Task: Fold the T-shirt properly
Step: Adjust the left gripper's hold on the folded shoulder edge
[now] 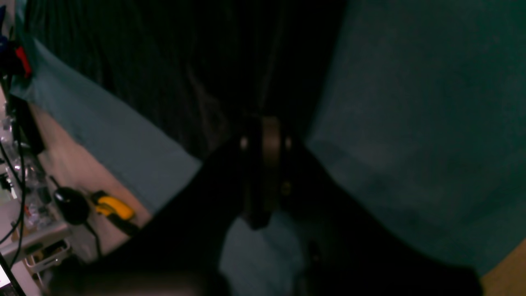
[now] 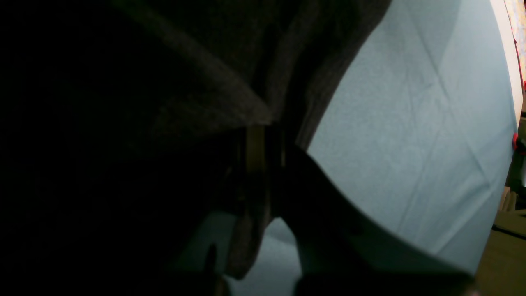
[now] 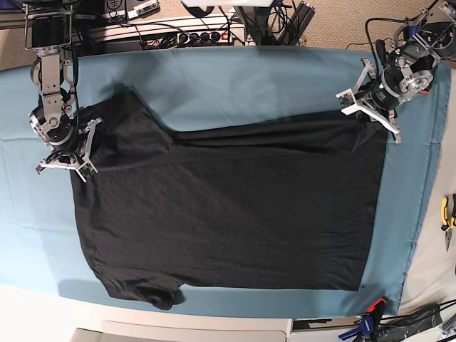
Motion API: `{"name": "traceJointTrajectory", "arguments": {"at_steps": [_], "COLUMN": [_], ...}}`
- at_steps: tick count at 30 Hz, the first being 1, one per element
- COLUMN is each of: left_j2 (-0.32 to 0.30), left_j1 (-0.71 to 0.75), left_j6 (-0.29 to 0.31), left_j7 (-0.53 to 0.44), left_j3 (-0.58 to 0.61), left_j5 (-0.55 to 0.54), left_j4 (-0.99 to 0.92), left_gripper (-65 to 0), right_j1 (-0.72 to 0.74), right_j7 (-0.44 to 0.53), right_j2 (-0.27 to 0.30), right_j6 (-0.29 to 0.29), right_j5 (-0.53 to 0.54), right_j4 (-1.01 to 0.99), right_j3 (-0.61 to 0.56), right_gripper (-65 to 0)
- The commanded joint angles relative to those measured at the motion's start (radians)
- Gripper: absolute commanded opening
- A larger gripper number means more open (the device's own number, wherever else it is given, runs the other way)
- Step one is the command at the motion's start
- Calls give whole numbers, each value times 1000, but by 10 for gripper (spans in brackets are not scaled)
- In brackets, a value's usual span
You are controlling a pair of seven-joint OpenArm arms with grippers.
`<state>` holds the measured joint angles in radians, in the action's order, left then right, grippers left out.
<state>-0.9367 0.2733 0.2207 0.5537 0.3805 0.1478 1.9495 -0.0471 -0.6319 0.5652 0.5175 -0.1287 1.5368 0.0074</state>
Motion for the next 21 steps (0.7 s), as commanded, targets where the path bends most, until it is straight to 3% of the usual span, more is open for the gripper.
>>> {"name": "traceJointTrajectory", "arguments": {"at_steps": [1, 6, 10, 17, 21], "left_j2": [-19, -20, -20, -20, -20], "left_j1": [-8, -8, -8, -10, -10], "left_j6": [-10, -10, -10, -10, -10], "left_j7": [0, 2, 8, 8, 11], "left_j3": [-8, -8, -8, -8, -8], "left_j5": [5, 5, 5, 9, 15], "left_j4": [15, 15, 15, 15, 15], "left_gripper": [-650, -650, -606, -599, -559], "right_j1": [16, 16, 16, 16, 16], "right_j7": [4, 4, 4, 4, 4], "right_j2": [22, 22, 22, 22, 22], "right_j6": [-13, -13, -13, -13, -13], "right_j5": [1, 1, 1, 1, 1], "right_j4": [14, 14, 14, 14, 14], "right_j3": [11, 11, 11, 11, 11], "right_gripper": [-650, -650, -650, -650, -650]}}
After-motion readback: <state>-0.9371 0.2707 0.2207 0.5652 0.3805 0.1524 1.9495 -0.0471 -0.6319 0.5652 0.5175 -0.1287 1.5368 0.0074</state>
